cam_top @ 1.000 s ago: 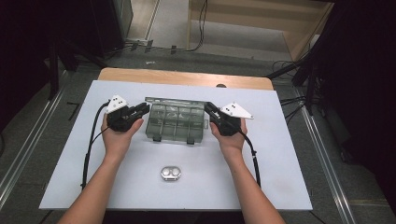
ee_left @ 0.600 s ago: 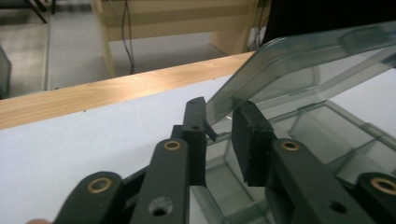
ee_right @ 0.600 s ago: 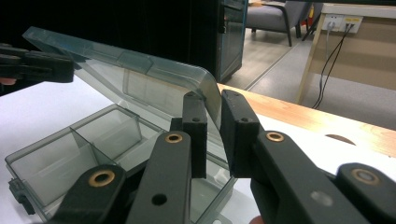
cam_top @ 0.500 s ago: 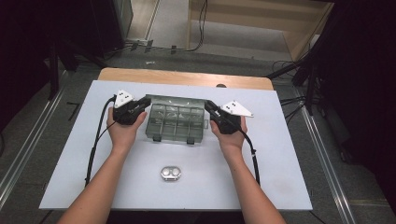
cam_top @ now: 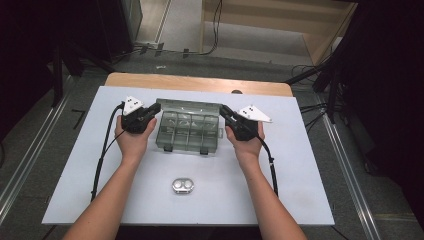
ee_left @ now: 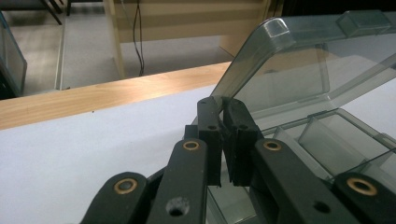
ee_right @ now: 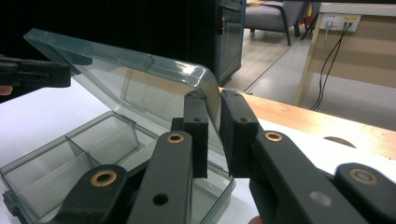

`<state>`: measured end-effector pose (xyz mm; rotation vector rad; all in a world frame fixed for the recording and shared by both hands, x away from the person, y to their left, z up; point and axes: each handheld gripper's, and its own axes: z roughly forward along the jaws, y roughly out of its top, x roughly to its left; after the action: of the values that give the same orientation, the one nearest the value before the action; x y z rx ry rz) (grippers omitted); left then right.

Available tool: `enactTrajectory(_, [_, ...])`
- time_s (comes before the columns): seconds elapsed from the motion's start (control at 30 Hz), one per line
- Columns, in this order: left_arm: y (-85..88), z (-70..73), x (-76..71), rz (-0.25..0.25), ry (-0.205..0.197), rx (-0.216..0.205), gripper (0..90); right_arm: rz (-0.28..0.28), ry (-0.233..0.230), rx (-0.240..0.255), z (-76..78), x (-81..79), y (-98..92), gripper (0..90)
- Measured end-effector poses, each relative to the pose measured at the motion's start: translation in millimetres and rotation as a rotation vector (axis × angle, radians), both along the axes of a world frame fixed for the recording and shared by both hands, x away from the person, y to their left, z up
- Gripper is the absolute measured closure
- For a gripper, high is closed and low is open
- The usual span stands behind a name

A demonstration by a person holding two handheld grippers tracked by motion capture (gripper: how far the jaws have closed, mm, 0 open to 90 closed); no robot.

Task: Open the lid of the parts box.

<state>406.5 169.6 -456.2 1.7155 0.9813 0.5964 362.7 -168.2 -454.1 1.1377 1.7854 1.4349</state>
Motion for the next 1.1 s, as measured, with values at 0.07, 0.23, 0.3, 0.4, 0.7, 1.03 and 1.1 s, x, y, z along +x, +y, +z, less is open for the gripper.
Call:
enactTrajectory(0.07, [3.6,-0.7,4.5,-0.029,0.016,-0.037,82.0,0.002,0.002,0.001,0.0,0.4,-0.1,79.8])
enactTrajectory(0.23, [4.7,1.7,12.7,-0.104,-0.021,-0.033,62.9,0.0,0.005,0.007,0.1,0.7,0.1,79.8])
enactTrajectory(0.3, [3.2,2.6,15.6,-0.136,-0.018,-0.045,59.0,0.002,0.006,0.007,0.1,0.9,-0.1,79.9])
enactTrajectory(0.4, [1.6,2.5,18.7,-0.148,-0.024,-0.025,54.5,0.001,0.008,0.011,0.0,1.3,-0.5,79.9])
enactTrajectory(0.7, [4.9,4.6,16.9,-0.164,-0.03,-0.021,67.8,-0.003,0.02,0.039,0.8,5.5,-6.0,80.4])
enactTrajectory(1.03, [2.0,5.5,17.6,-0.186,-0.038,-0.032,61.6,-0.001,0.031,0.041,2.9,12.1,-10.4,81.0])
enactTrajectory(1.1, [-0.6,6.4,19.4,-0.188,-0.039,-0.034,58.7,-0.005,0.033,0.036,3.2,12.9,-9.3,81.4])
